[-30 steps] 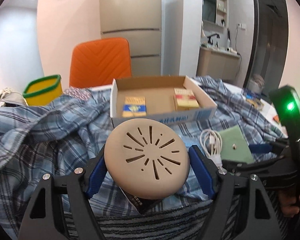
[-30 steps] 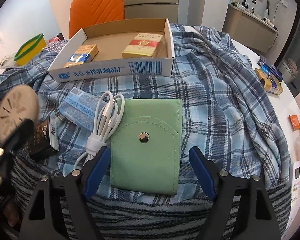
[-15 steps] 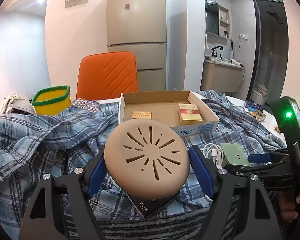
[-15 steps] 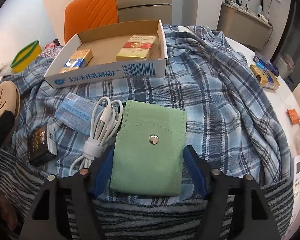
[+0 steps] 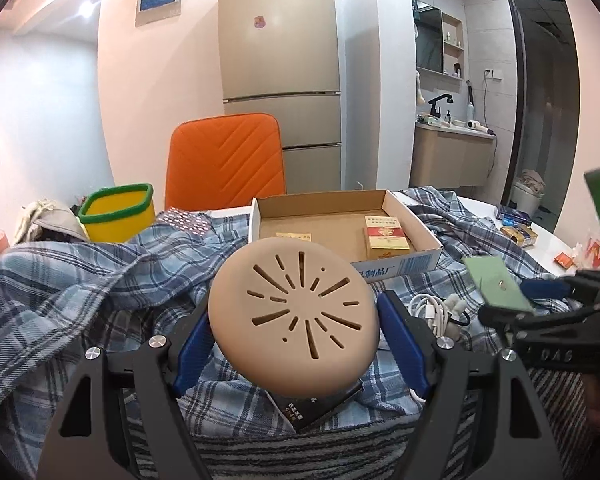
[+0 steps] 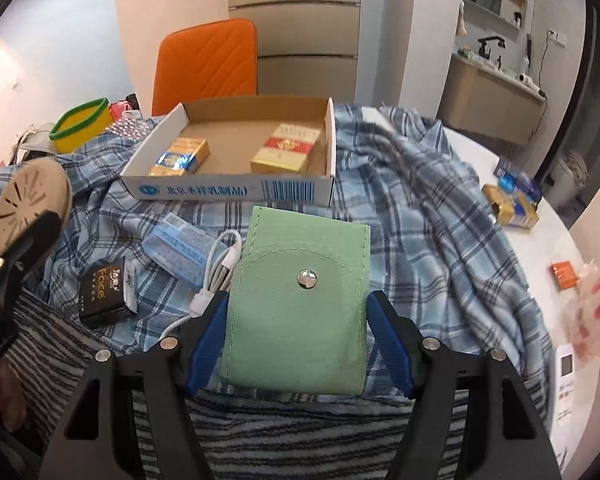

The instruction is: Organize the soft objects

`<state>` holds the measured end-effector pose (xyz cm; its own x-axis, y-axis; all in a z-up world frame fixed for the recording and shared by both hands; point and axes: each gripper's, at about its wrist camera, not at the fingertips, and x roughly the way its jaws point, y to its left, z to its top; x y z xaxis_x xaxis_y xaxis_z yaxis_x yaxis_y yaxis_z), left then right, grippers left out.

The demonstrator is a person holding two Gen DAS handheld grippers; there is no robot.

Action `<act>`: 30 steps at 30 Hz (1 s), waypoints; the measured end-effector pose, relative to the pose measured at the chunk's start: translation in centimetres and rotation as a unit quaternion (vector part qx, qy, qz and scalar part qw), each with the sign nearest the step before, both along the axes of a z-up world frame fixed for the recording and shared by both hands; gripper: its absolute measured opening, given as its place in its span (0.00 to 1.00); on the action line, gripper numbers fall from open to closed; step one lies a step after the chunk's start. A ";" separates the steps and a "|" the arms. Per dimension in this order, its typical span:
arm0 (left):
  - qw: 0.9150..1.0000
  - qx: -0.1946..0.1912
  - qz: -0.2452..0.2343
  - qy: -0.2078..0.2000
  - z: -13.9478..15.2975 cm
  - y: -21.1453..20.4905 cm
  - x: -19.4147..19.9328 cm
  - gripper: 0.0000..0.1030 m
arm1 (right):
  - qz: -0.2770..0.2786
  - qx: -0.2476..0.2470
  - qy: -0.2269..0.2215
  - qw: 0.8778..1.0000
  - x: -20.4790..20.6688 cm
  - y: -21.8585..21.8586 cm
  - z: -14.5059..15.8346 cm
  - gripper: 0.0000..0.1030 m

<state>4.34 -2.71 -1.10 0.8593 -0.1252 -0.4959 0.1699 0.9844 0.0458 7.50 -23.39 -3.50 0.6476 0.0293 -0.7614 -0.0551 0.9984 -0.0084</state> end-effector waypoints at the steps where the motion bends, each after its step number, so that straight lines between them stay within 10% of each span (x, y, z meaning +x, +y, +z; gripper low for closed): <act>1: 1.000 0.001 0.002 -0.003 0.2 -0.1 -0.2 0.74 | 0.001 0.000 -0.006 1.000 -0.1 -0.1 0.5 0.69; 30: 0.997 -0.009 0.021 -0.075 10.7 -0.8 2.5 0.74 | 0.029 -0.014 -0.197 0.980 1.3 1.8 14.6 0.69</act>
